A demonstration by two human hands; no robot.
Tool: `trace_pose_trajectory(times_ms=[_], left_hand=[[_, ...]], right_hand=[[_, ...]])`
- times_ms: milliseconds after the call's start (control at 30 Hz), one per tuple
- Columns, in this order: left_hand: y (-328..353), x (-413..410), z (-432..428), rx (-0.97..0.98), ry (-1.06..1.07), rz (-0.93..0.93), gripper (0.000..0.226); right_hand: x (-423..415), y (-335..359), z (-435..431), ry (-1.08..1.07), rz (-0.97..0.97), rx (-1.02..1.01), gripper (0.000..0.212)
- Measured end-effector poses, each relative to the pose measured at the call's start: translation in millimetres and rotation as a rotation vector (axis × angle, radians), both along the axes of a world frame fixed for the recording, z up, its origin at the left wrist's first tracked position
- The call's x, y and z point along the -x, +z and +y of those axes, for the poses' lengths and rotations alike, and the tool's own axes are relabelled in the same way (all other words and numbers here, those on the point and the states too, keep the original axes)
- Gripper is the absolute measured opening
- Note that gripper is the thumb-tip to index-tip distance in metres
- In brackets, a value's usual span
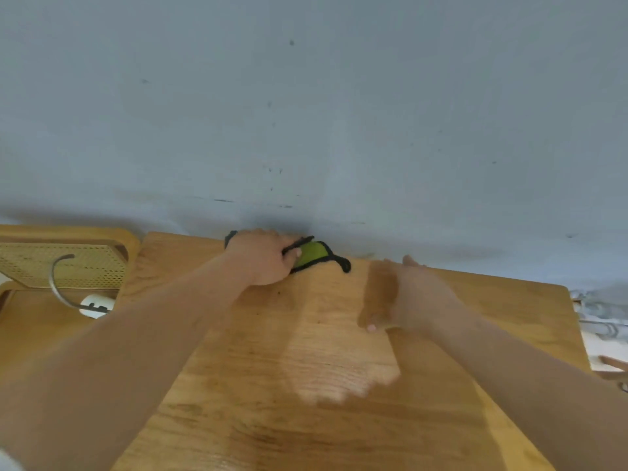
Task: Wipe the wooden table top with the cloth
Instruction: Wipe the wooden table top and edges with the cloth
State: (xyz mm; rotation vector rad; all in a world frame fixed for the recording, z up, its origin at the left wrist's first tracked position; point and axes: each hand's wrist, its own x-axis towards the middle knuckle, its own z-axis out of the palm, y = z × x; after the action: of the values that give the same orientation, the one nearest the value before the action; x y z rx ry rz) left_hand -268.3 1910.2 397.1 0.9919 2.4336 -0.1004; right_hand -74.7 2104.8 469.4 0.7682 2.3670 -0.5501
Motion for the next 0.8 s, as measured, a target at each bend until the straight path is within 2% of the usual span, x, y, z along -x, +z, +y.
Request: trace_pose_trajectory(times_ms=[67,133,200,333,433,567,800], left_hand=[[2,-3,15,0.095,0.085,0.055,0.059],[1,-18,36,0.139,0.129,0.050,0.059],[0,-40,64,0.093,0.116,0.033,0.056],[-1,-98,138,-0.045,-0.041,-0.052,0.049],[-2,-108,164,-0.108,-0.109,-0.111,0.043],[-4,-77,128,-0.144,-0.095,-0.165,0.047],[4,-28,46,0.069,0.085,0.016,0.054]], right_hand=[[-16,-5,20,0.028,-0.115,-0.116,0.131],[-29,-15,26,0.000,-0.138,-0.105,0.139],[-33,-24,29,-0.033,-0.098,-0.090,0.141],[-35,-30,31,-0.082,-0.065,-0.074,0.142],[-33,-33,34,-0.106,-0.078,-0.070,0.148],[-31,-34,35,-0.080,-0.117,-0.064,0.144],[-32,-32,34,-0.056,-0.118,-0.084,0.143]])
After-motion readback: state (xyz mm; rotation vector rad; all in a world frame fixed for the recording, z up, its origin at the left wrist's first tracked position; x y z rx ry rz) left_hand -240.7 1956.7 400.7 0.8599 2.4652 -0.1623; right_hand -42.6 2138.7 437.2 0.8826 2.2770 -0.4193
